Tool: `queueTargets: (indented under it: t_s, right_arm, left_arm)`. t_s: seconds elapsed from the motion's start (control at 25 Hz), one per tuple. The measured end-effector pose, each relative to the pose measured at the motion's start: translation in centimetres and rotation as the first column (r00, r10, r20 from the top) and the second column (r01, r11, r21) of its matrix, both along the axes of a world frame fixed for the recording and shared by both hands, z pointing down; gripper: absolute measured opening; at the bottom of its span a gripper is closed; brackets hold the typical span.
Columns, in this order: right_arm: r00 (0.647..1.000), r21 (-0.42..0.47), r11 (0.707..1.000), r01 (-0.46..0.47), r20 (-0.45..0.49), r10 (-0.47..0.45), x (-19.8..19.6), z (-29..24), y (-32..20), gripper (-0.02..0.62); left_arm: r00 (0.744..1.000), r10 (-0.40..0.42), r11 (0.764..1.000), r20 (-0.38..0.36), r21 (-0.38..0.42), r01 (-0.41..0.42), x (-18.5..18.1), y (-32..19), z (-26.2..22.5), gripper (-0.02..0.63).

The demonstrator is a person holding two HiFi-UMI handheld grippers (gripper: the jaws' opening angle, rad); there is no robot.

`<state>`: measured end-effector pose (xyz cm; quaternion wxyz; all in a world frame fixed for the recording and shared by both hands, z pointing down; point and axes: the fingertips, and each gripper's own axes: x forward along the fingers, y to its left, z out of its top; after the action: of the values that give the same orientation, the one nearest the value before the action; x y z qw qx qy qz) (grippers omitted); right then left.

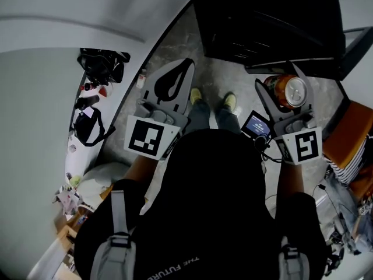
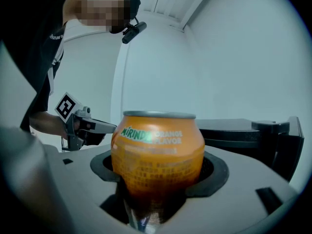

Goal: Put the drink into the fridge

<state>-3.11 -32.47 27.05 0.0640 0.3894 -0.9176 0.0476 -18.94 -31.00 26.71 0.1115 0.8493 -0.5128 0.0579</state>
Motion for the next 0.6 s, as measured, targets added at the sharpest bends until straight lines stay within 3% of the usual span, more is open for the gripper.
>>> queueTargets:
  t_s: [0.36,0.6]
  right_arm:
    - [0.998,-0.019,0.998,-0.063,-0.015,0.063,0.9,3.9,-1.8,0.345]
    - [0.999,-0.084,0.995,-0.051,-0.003,0.051,2.0,8.0,-2.5,0.345]
  left_arm:
    - [0.997,0.074,0.997,0.004,-0.038,-0.074,0.6,-1.2,3.2,0.014]
    - [0.997,0.069,0.995,0.016,-0.068,-0.068,0.8,-1.7,5.9,0.014]
